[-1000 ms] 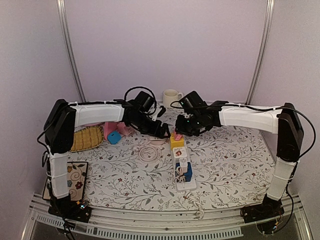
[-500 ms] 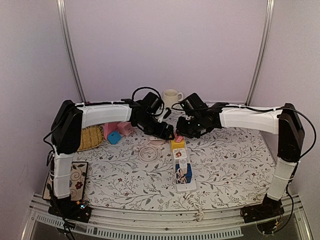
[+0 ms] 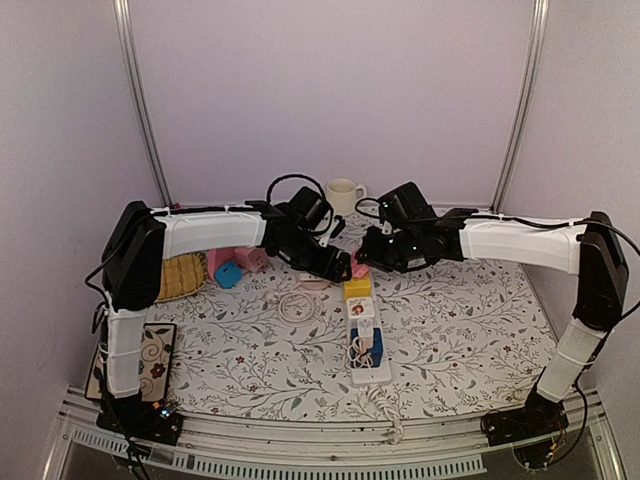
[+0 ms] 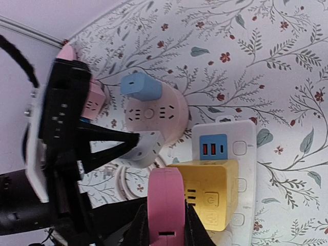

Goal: Pull the plug off the socket

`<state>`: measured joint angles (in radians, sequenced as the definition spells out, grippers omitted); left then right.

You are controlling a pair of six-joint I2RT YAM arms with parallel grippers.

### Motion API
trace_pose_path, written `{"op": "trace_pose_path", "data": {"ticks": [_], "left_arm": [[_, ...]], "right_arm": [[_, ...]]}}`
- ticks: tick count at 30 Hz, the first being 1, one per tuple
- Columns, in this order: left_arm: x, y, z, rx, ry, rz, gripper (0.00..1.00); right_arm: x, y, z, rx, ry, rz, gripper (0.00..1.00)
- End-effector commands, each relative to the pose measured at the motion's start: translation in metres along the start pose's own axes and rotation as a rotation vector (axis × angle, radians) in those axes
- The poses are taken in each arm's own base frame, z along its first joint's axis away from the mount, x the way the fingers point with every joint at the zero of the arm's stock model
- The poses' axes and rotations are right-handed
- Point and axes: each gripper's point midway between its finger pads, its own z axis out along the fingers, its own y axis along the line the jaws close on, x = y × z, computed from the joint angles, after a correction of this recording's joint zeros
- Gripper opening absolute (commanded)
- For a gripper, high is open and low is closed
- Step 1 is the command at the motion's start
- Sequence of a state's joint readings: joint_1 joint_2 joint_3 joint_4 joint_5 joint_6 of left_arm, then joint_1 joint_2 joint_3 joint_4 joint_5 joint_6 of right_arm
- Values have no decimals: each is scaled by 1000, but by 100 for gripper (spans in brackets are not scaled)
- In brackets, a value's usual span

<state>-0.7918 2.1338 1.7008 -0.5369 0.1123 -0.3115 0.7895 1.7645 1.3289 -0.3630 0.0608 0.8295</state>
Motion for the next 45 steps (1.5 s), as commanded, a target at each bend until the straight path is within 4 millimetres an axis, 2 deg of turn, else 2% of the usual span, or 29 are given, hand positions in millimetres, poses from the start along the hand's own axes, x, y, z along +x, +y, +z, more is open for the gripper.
{"op": "trace_pose_path", "data": {"ticks": [1, 5, 8, 13, 18, 22, 29, 33, 37, 42, 45], "left_arm": [[60, 26, 18, -133, 179, 12, 92], [58, 27, 17, -144, 180, 21, 92], [52, 25, 13, -139, 165, 35, 92], [25, 11, -1, -93, 103, 62, 92], [-22, -5, -35, -62, -4, 97, 93], [-41, -10, -58, -41, -55, 96, 93], [-47, 2, -89, -43, -99, 55, 94], [-54, 16, -114, -32, -145, 14, 94], [-53, 28, -127, -27, -166, -17, 94], [-46, 40, -133, -18, -172, -53, 94], [-42, 44, -136, -24, -174, -59, 94]], "right_arm": [[-44, 51, -47, -299, -129, 48, 3], [-49, 49, -54, -339, -141, 75, 3], [-56, 35, -57, -307, -164, 93, 3], [-67, -8, -62, -253, -189, 171, 3], [-77, -53, -69, -202, -215, 235, 3], [-81, -94, -74, -161, -231, 309, 4], [-91, -175, -85, -60, -279, 437, 7], [-86, -219, -79, 16, -276, 483, 8], [-80, -258, -73, 86, -272, 532, 8], [-77, -291, -66, 118, -262, 589, 11], [-72, -305, -60, 139, -240, 605, 12]]}}
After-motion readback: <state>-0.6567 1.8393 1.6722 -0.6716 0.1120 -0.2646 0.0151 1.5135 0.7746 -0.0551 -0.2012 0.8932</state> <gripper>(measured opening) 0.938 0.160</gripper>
